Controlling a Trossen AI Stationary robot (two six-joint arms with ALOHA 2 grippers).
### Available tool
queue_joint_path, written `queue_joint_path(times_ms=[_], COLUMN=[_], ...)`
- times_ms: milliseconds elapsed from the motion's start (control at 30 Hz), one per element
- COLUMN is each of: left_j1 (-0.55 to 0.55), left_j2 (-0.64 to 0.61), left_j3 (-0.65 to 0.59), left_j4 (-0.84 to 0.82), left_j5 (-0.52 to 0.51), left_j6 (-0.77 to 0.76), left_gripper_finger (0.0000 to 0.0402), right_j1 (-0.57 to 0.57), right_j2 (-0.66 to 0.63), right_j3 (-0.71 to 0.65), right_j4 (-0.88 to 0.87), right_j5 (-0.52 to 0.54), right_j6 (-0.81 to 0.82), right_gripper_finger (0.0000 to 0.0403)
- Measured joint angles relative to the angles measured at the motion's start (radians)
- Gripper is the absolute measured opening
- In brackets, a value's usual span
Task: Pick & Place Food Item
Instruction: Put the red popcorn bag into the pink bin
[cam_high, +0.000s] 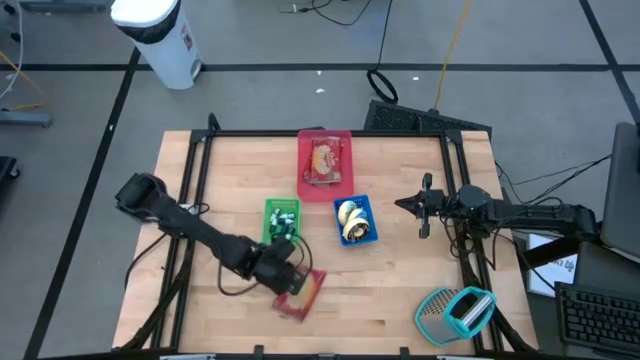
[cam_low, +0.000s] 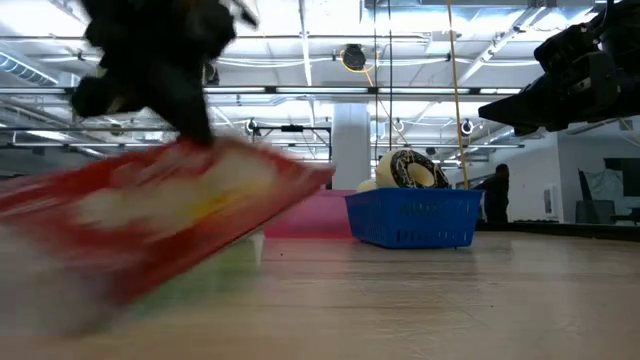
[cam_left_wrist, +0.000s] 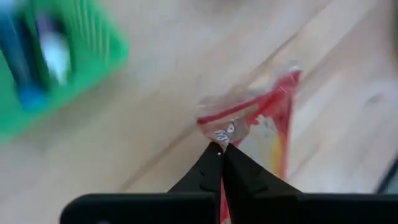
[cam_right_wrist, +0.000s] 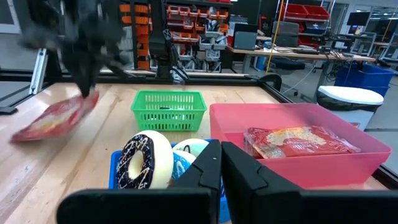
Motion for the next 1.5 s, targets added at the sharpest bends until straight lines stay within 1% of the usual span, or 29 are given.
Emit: queue_joint_path(times_ms=[67, 200, 367, 500, 633, 733, 833, 933, 1033, 1167, 1367, 1500], left_j1=[0.007, 0.047, 0.165, 0.319, 0.511, 0.653, 0.778, 0.877, 0.944, 0.987, 0.999, 1.004], left_j2=[-0.04, -0.119, -0.204, -0.243, -0.235, -0.197, -0.141, -0.075, -0.006, 0.071, 0.16, 0.199], left_j3=[0.032, 0.104, 0.185, 0.209, 0.21, 0.209, 0.209, 0.209, 0.209, 0.209, 0.209, 0.209], left_j4=[-0.006, -0.006, -0.004, 0.026, 0.047, 0.097, 0.2, 0.309, 0.355, 0.36, 0.391, 0.389], left_j5=[-0.059, -0.145, -0.202, -0.2, -0.114, -0.02, 0.105, 0.225, 0.296, 0.306, 0.309, 0.278], left_j6=[0.067, 0.266, 0.557, 0.732, 0.827, 0.873, 0.905, 0.912, 0.902, 0.879, 0.86, 0.848], left_gripper_finger=[0.0002, 0.0001, 0.0001, 0.0001, 0.0001, 0.0001, 0.0, 0.0, 0.0, 0.0, 0.0, 0.0005], right_j1=[0.0, 0.0, 0.0, 0.0, 0.0, 0.0, 0.0, 0.0, 0.0, 0.0, 0.0, 0.0], right_j2=[0.0, 0.0, 0.0, 0.0, 0.0, 0.0, 0.0, 0.0, 0.0, 0.0, 0.0, 0.0], right_j3=[0.0, 0.0, 0.0, 0.0, 0.0, 0.0, 0.0, 0.0, 0.0, 0.0, 0.0, 0.0], right_j4=[-0.001, -0.001, -0.001, 0.0, 0.0, 0.001, 0.0, 0.0, 0.0, 0.0, 0.0, 0.0], right_j5=[0.0, 0.0, 0.0, 0.0, 0.0, 0.0, 0.0, 0.0, 0.0, 0.0, 0.0, 0.0], right_j6=[0.0, 0.0, 0.0, -0.001, 0.0, 0.0, 0.0, 0.0, -0.001, 0.0, 0.0, 0.0], right_gripper_finger=[0.0004, 0.0004, 0.0004, 0.0004, 0.0004, 0.0004, 0.0004, 0.0004, 0.0004, 0.0004, 0.0004, 0.0004])
